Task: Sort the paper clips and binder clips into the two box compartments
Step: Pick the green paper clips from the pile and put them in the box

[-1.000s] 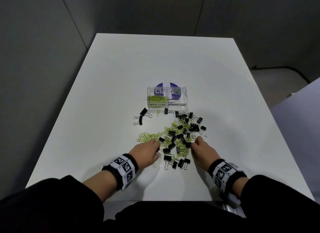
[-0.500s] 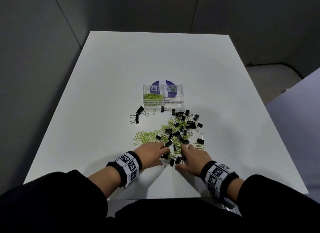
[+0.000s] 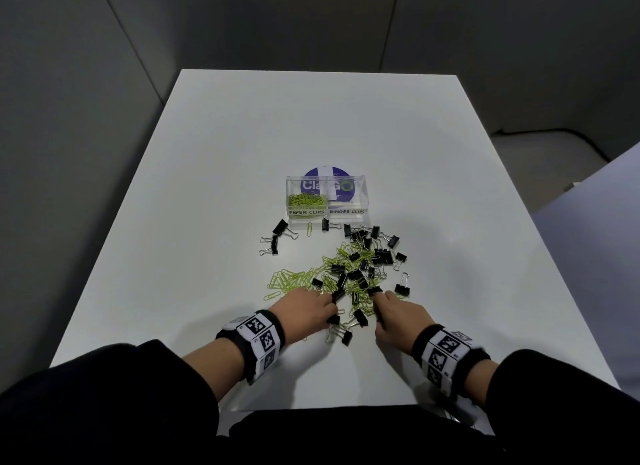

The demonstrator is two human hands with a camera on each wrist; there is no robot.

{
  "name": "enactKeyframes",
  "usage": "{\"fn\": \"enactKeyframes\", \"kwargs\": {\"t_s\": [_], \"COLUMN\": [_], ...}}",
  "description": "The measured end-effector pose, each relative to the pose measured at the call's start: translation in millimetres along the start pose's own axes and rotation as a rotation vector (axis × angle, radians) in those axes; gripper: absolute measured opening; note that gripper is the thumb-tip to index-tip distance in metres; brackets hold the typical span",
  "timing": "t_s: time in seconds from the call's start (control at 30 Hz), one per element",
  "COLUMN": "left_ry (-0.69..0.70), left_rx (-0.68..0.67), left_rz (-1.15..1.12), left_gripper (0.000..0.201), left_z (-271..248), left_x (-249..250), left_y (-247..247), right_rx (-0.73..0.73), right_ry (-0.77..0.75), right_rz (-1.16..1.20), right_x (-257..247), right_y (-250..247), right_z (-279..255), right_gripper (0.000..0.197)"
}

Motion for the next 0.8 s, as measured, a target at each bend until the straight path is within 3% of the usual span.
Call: {"fn": "enactKeyframes", "kwargs": {"t_s": [0.2,0.33,0.5,0.8], "left_ry": [0.052,-0.168,-0.489,-0.585], "left_rx": [0.166,0.131,0.15,0.093], "left_rz": [-0.041,-0.188,-0.238,-0.302], "left_gripper": [0.019,0.033,0.032,0.033], "left_z": [0,-2,2,24], "left_x": [-7,-47,-119,-159], "left_y": [-6,-22,-32,-25], "right_rx": [0.092,0.004,-0.013,-0.049], "right_ry": [-0.09,-0.143,-0.288,-0.299], "right_rz": [0.034,0.039,-0.067,-0.06], "right_x": [3,-3,-14,-20], "right_y": [-18,-16,-8,-1], "right_z": [0,0,0,8], "right_gripper": [0.026,0.019,0.029,0.029]}}
Point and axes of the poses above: each hand's wrist, its own z-axis towards the middle knuckle, its own y-axis out of the palm, x = y × z, the point moved 5 cm from there along z, towards the middle knuckle, and after that the axes turned 4 degrees about -x, right-handed, at the moved point
